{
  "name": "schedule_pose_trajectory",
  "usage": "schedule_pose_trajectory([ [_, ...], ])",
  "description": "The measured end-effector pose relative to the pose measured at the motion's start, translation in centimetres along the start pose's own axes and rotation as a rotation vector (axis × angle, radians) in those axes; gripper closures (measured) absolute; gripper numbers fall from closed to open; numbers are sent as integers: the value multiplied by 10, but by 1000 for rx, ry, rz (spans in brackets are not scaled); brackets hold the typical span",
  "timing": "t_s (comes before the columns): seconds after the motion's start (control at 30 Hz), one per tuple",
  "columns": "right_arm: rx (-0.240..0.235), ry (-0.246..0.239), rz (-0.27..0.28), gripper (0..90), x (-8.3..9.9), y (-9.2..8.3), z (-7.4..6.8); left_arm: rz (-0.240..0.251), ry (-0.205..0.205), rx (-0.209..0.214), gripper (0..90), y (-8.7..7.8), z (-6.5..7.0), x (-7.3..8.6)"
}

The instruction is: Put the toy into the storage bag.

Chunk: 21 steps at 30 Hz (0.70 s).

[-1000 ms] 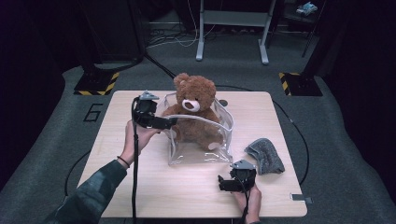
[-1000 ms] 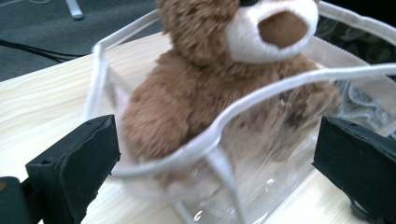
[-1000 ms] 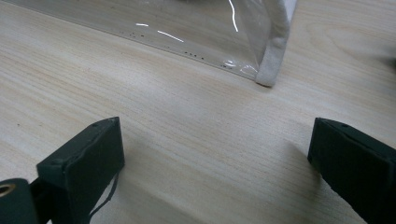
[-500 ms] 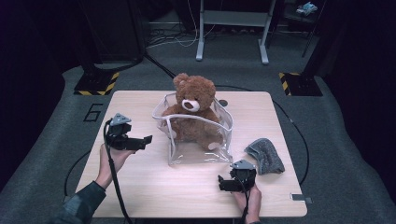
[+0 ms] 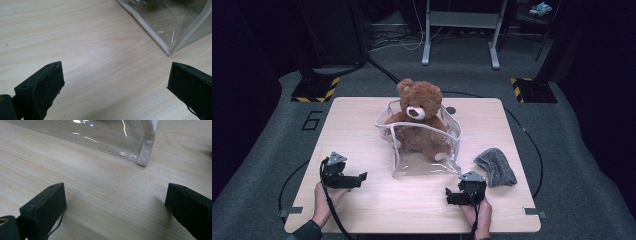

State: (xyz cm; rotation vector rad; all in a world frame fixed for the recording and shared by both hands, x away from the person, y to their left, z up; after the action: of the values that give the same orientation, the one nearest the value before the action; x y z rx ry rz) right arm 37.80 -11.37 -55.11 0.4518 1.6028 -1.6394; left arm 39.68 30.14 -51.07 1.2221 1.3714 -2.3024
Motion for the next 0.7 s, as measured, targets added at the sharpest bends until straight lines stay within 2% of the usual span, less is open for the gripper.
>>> schedule_pose_trajectory([
  [0.07,0,0,0,28,0,0,0,-6,-7,2,0,2,-1,7],
  [0.27,0,0,0,27,0,0,0,-18,45,-42,0,6,-1,18],
  [0.33,-1,-2,1,27,0,0,0,-23,40,-44,0,8,-2,21],
  [0.4,0,0,0,26,0,0,0,-6,19,-51,0,11,-5,25],
  [0.57,-1,-2,0,24,0,0,0,-18,-9,-63,0,16,-13,32],
  [0.7,-2,-3,-1,24,0,0,0,5,-20,-82,0,16,-16,37],
])
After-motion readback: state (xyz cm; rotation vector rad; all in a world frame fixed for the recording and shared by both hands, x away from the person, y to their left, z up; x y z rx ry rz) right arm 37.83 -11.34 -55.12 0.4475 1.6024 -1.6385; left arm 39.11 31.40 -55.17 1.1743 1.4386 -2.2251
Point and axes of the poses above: each handheld gripper's, and its own axes: y roughly forward along the jaws, x roughly out of its underside, z roughly to its right, the point moved 3 cm from there along y, roughly forward along the jaws, and after that the axes turned 12 degrees about x, right-handed, at the moved point
